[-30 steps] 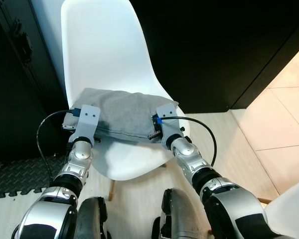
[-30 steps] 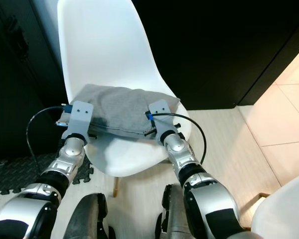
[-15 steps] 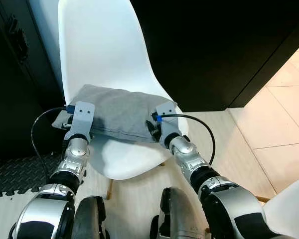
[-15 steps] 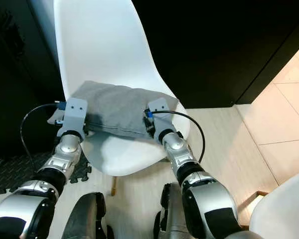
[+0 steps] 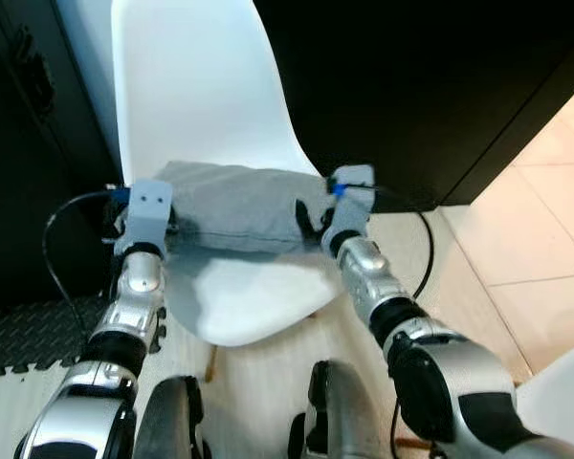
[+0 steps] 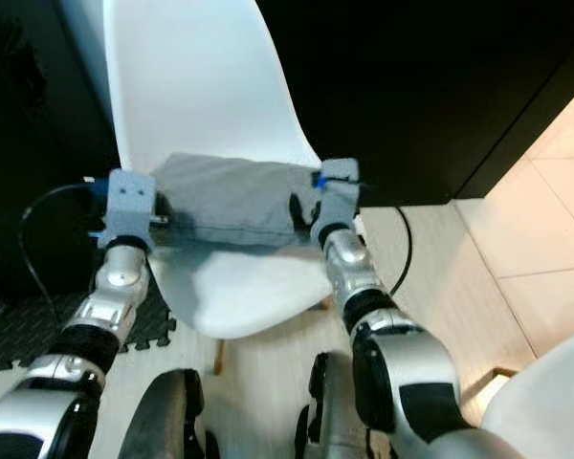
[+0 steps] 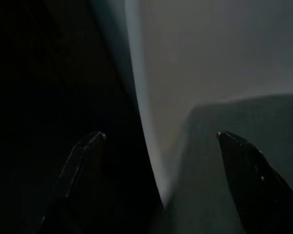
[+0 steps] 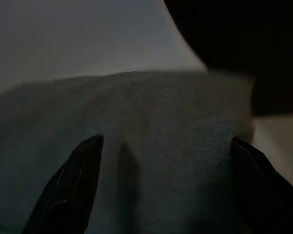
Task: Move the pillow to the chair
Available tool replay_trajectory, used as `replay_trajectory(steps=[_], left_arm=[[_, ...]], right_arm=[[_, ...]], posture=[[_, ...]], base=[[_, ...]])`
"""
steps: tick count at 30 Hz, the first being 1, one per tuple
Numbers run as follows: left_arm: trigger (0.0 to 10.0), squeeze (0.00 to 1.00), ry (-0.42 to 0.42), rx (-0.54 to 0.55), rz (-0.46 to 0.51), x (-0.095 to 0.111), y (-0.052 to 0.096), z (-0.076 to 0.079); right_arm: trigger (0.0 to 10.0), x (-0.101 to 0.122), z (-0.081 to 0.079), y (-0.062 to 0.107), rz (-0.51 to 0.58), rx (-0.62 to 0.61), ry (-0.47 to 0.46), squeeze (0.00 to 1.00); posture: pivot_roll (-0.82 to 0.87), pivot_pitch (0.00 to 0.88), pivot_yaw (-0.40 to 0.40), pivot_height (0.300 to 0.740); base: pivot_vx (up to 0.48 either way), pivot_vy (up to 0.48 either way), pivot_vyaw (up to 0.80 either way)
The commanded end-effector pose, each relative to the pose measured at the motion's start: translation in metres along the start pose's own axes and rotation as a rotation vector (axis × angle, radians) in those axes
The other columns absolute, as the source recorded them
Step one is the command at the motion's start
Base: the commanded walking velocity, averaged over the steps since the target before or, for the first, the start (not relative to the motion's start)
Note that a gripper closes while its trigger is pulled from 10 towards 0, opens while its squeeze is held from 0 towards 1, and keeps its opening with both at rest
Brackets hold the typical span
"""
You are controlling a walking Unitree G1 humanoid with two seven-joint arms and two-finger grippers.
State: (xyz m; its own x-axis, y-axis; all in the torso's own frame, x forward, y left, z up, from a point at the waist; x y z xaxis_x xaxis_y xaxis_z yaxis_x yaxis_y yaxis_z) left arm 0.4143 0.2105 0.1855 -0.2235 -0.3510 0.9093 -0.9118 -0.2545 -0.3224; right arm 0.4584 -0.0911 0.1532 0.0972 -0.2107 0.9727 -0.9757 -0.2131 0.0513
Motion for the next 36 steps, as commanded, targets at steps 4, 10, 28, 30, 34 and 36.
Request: replay_trajectory(steps=[4, 10, 28, 30, 34, 36], left_arm=[[10.0, 0.0, -0.064, -0.044, -0.088, -0.027, 0.015, 0.004], [10.0, 0.0, -0.026, 0.018, -0.104, -0.023, 0.009, -0.012], [10.0, 0.0, 0.001, 0.028, -0.154, -0.028, 0.003, -0.028], [10.0, 0.0, 0.145, 0.013, -0.174, -0.027, 0.005, -0.025], [10.0, 0.0, 0.202, -0.012, -0.148, -0.02, 0.008, -0.022], [10.0, 0.0, 0.221, -0.059, -0.18, -0.025, 0.019, -0.011]], right_arm=[[10.0, -0.033, -0.028, 0.008, -0.086, 0.171, 0.403, 0.0], [10.0, -0.025, -0.014, 0.006, -0.048, 0.067, 0.309, 0.0], [10.0, 0.002, -0.009, 0.006, 0.097, -0.029, 0.573, 0.0], [10.0, -0.006, 0.021, 0.007, 0.034, -0.134, 0.036, 0.0], [10.0, -0.002, 0.029, 0.011, 0.07, -0.13, 0.04, 0.0], [10.0, -0.009, 0.034, 0.018, 0.074, -0.127, 0.101, 0.0]], posture=[[0.09, 0.219, -0.115, 0.592], [0.1, 0.218, -0.118, 0.592], [0.1, 0.201, -0.112, 0.592], [0.1, 0.192, -0.108, 0.592], [0.09, 0.175, -0.095, 0.592], [0.08, 0.151, -0.075, 0.592]], base=[[0.0, 0.0, 0.0], [0.0, 0.0, 0.0], [0.0, 0.0, 0.0], [0.0, 0.0, 0.0], [0.0, 0.0, 0.0], [0.0, 0.0, 0.0]])
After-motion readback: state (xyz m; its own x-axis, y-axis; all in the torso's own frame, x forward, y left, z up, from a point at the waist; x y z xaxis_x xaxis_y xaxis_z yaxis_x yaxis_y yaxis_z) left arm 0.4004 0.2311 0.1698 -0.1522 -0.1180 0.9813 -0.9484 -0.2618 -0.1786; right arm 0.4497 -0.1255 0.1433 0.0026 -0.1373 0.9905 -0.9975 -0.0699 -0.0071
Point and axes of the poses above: a point about 5 cm out from each wrist's last joint towards the gripper, its own y axis pointing back from the gripper into the wrist, its own x axis along the axis of the wrist's last joint, z = x × y, the point moved 6 cm from there along -y, pointing out of the wrist towards the gripper, and after that the axes turned 1 degree about -y, right-handed, at the moved point
